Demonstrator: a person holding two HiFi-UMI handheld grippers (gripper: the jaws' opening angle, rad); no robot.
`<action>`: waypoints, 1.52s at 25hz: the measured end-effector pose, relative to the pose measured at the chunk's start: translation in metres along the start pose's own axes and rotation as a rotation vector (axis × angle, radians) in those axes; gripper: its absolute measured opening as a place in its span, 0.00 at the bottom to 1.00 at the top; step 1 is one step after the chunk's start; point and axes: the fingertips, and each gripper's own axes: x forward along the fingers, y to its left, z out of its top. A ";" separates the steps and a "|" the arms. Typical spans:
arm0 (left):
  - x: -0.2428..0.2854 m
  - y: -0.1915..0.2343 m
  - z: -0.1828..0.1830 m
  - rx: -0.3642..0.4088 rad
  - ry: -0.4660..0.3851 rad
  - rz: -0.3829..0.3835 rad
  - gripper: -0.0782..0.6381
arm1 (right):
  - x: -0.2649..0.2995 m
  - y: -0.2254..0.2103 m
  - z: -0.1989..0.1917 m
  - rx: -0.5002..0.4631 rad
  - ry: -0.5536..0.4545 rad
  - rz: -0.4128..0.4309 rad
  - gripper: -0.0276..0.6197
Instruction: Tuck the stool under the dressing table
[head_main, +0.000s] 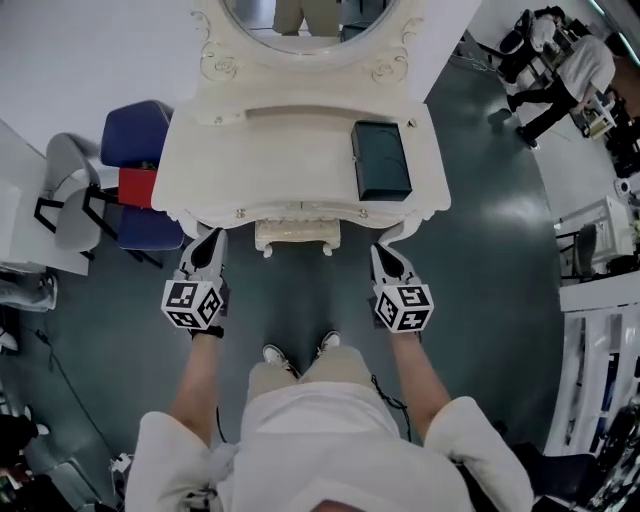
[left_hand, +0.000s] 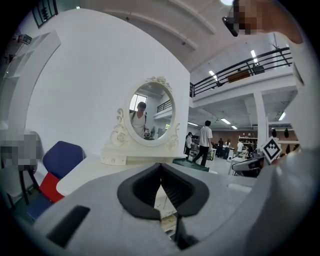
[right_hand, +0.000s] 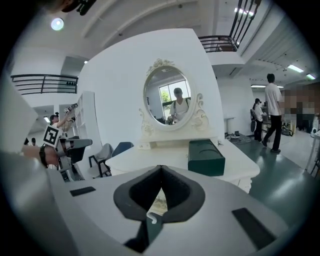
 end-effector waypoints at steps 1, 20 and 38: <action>-0.005 -0.002 0.010 0.007 -0.010 -0.002 0.13 | -0.006 0.002 0.009 0.004 -0.022 0.009 0.04; -0.120 -0.026 0.179 0.229 -0.330 0.088 0.13 | -0.108 -0.016 0.167 -0.065 -0.318 0.001 0.04; -0.151 -0.041 0.187 0.230 -0.355 0.133 0.13 | -0.151 -0.016 0.184 -0.170 -0.369 -0.098 0.04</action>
